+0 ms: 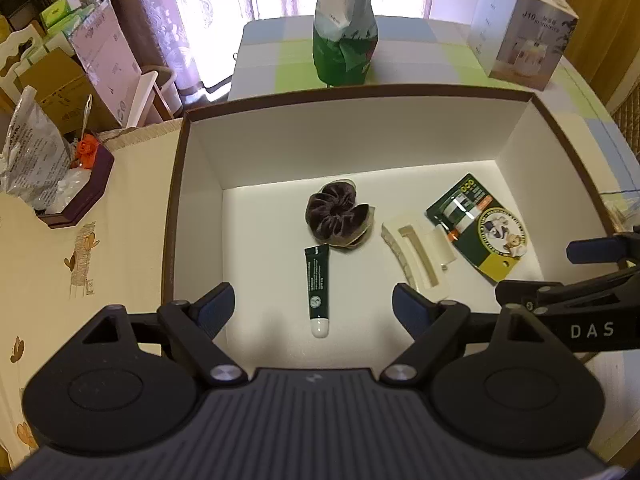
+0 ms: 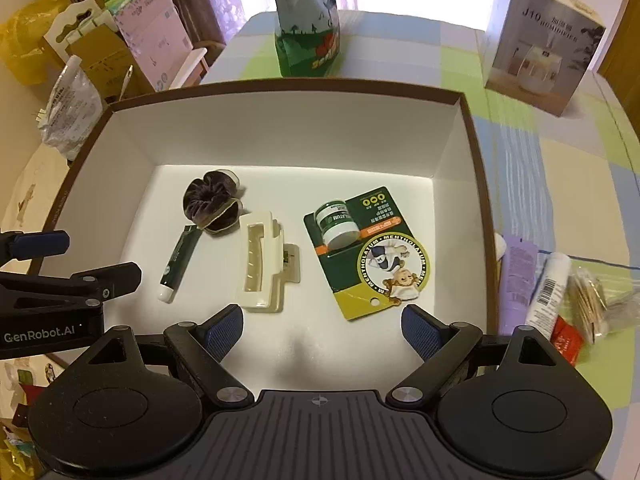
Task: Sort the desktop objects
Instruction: 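Withdraw both open tools from the box toward the loose toiletries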
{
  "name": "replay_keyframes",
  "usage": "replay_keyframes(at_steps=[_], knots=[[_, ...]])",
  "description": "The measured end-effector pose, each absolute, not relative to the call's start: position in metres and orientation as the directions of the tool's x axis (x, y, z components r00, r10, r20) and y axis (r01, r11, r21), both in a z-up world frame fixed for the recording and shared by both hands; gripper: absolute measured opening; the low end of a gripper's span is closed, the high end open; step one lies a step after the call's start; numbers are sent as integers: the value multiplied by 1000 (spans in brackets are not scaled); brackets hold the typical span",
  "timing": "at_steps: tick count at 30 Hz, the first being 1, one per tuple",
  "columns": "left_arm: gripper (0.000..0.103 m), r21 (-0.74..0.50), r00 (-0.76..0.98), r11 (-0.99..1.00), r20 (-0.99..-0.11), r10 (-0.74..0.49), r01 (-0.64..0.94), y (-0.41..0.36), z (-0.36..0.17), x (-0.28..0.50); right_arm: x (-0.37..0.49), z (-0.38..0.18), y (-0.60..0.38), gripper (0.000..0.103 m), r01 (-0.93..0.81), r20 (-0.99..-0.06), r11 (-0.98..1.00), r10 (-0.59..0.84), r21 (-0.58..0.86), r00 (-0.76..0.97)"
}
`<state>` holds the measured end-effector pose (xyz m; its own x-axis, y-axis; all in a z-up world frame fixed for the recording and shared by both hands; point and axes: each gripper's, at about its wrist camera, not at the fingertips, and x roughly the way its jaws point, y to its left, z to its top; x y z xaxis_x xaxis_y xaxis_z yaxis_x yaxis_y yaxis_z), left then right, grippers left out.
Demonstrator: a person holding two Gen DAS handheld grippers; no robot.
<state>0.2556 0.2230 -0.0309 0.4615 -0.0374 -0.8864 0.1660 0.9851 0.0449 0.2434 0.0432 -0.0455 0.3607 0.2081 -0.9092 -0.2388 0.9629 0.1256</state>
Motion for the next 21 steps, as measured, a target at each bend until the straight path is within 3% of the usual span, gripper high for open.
replay_keyframes(at_steps=[21], knots=[[87,39,534,989,-845,-43,140,201,3,187,186,-12,7,92,-325,-871,936,269,136,410]])
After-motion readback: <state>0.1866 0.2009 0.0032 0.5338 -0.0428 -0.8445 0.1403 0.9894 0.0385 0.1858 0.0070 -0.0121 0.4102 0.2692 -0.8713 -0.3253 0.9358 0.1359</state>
